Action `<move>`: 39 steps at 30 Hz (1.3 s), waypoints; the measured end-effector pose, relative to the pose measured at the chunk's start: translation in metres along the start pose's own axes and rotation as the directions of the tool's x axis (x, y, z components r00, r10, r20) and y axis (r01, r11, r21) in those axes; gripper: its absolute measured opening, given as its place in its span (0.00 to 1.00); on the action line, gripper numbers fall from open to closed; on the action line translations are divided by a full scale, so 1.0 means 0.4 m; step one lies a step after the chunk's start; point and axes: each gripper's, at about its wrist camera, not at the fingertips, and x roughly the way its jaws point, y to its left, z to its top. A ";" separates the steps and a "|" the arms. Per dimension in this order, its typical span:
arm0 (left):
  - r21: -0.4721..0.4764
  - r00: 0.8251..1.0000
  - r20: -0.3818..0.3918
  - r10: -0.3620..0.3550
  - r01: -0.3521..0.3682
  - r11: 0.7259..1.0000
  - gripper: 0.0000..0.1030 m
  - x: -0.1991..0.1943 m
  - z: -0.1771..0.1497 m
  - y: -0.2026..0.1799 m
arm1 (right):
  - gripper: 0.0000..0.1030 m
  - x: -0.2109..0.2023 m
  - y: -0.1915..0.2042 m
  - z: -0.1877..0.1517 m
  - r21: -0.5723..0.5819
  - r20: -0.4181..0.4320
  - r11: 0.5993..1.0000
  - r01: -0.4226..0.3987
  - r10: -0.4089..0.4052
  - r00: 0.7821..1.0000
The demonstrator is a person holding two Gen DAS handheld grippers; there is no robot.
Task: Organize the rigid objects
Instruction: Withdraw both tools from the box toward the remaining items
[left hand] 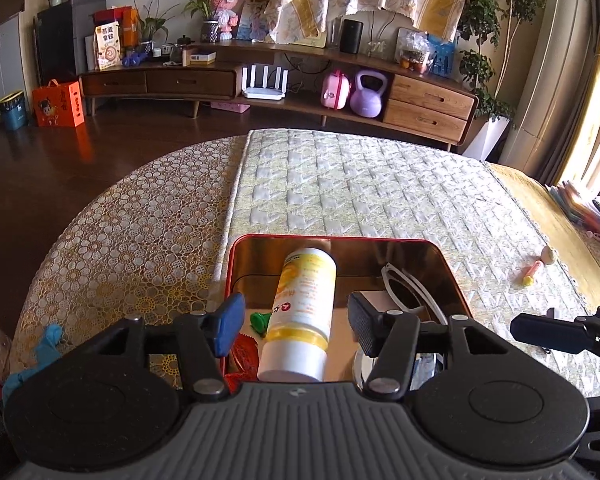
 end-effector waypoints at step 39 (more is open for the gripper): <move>0.145 0.987 0.006 -0.161 0.159 0.977 0.80 -0.155 -0.150 -0.376 | 1.00 -0.336 -0.268 -0.220 0.218 0.093 0.964 0.153 -0.177 0.980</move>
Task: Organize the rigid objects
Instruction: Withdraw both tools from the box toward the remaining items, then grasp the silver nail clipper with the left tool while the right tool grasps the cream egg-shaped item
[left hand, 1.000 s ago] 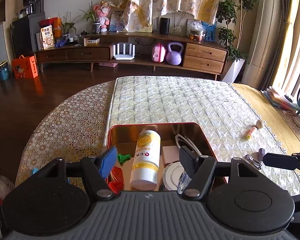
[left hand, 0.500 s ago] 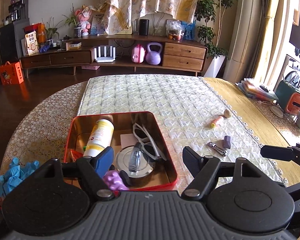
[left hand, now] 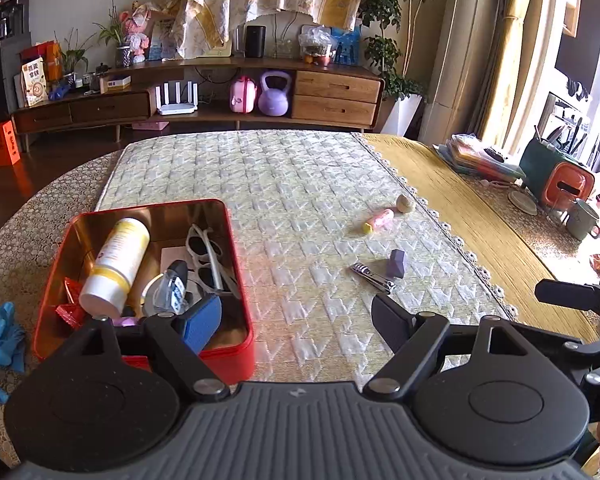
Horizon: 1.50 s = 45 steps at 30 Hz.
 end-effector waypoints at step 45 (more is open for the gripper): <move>0.061 0.994 -0.084 0.065 -0.060 0.996 0.80 0.411 -0.015 -0.223 | 0.92 0.420 -0.342 0.151 -0.096 -0.055 0.991 0.098 -0.104 0.993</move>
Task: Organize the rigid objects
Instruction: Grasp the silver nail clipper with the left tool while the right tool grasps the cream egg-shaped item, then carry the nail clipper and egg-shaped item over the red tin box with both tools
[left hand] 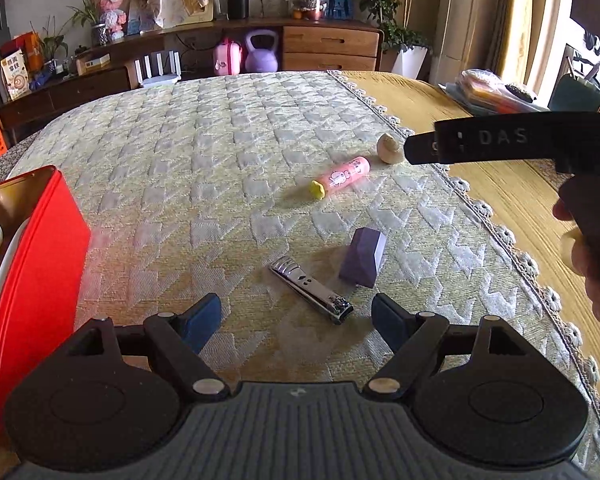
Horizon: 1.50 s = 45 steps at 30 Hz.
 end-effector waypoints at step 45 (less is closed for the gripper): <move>-0.064 0.999 0.046 0.021 -0.018 0.998 0.11 -0.059 -0.007 0.111 | 0.26 -0.016 0.054 -0.032 0.057 -0.027 0.998 -0.032 0.034 0.999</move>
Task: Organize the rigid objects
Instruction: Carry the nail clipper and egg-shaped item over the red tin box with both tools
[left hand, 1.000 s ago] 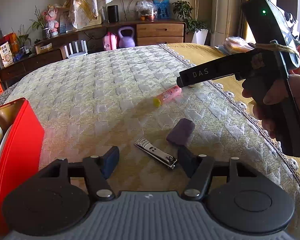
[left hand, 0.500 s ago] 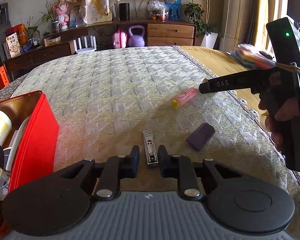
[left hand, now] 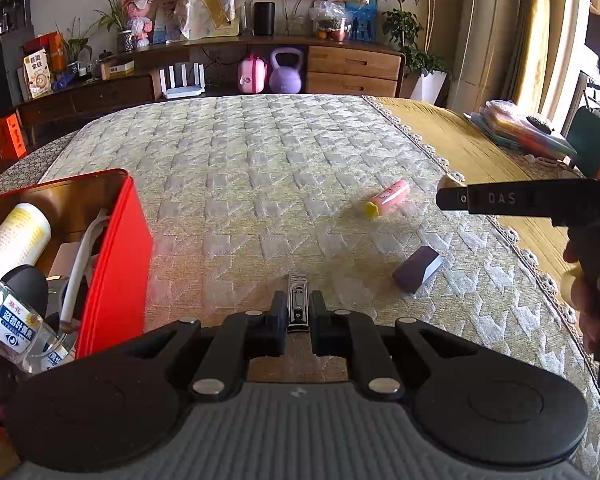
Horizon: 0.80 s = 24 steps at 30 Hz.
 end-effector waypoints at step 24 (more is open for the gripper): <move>-0.100 0.988 -0.048 -0.149 0.143 0.985 0.11 -0.170 -0.022 0.122 | 0.26 -0.257 0.256 -0.129 -0.014 -0.019 0.994 -0.104 0.104 0.994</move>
